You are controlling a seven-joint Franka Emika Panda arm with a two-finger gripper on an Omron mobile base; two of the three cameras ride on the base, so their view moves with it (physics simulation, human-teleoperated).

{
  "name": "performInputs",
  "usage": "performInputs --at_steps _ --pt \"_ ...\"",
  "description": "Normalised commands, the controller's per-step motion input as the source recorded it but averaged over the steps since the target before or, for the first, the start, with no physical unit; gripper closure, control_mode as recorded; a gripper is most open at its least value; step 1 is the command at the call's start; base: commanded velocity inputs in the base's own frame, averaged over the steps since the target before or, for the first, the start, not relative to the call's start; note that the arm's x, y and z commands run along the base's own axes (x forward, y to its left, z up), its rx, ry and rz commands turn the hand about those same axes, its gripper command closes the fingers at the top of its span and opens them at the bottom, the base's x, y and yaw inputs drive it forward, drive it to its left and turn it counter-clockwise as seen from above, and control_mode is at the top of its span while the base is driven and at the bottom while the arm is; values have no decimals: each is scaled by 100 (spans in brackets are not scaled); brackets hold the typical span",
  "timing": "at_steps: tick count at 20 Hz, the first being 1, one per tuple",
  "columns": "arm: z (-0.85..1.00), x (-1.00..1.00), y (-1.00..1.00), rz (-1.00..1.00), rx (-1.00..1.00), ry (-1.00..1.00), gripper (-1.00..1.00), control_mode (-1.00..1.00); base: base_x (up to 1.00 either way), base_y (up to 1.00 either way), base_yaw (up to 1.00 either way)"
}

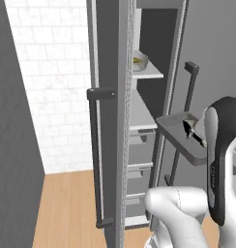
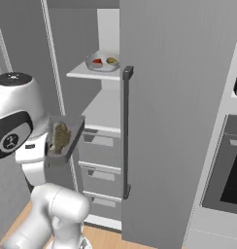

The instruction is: Take the meat container that has the fish and place it on the second highest rack of the freezer. Then take the vegetable container that has the bell pepper and potato and place it on the highest rack of the freezer.

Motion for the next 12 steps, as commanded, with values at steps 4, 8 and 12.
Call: performInputs --at_steps 4,8,12 --pt "-11 97 19 -29 3 13 100 -100 0 0 0" --pt "-29 98 9 -3 12 10 100 -100 0 0 0" --pt "-44 100 0 1 12 1 100 -100 0 0 0"
